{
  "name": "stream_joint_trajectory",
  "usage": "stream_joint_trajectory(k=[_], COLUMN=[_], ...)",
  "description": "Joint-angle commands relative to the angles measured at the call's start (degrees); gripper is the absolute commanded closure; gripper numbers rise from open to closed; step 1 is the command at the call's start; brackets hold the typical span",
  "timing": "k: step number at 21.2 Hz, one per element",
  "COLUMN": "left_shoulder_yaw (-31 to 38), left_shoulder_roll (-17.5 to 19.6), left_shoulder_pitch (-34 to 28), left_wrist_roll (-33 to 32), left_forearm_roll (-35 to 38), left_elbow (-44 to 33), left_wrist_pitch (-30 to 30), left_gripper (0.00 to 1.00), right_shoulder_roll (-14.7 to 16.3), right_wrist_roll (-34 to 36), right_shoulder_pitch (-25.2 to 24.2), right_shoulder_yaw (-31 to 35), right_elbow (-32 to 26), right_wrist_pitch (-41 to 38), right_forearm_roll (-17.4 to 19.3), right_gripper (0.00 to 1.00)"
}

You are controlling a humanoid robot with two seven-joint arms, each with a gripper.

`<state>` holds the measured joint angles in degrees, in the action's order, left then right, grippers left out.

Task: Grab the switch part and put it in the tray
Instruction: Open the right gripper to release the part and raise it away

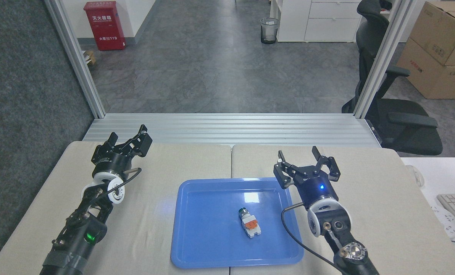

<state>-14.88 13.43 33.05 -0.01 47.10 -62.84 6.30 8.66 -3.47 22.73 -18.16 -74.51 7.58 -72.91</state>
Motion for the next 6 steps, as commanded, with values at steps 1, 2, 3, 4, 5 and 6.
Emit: stream_joint_trajectory(k=[1,2,3,4,5,6], left_shoulder_yaw=[-0.1,-0.1,0.0,0.0,0.0,-0.1], left_shoulder_roll=[0.0,0.0,0.0,0.0,0.0,0.0], left_shoulder_pitch=[0.0,0.0,0.0,0.0,0.0,0.0], left_wrist_roll=[0.0,0.0,0.0,0.0,0.0,0.0], left_forearm_roll=[0.0,0.0,0.0,0.0,0.0,0.0], left_elbow=[0.0,0.0,0.0,0.0,0.0,0.0], left_wrist_pitch=[0.0,0.0,0.0,0.0,0.0,0.0], left_gripper=[0.00,0.00,0.00,0.00,0.00,0.00], right_shoulder_roll=[15.9,17.7,19.5,20.6,21.0,21.2], right_wrist_roll=[2.1,2.7,4.2,7.1,9.1,10.1], right_shoulder_pitch=[2.7,2.2,2.0,2.0,1.9,1.9], right_shoulder_yaw=[8.7,8.7,8.6,8.7,8.8,8.8], right_elbow=[9.0,9.8,10.0,10.1,10.4,10.9], right_wrist_pitch=[-1.4,-3.3,-6.1,-9.5,-10.6,-10.7], right_forearm_roll=[9.6,10.3,10.7,11.0,11.0,11.0], right_gripper=[0.02,0.02,0.01,0.01,0.01,0.01])
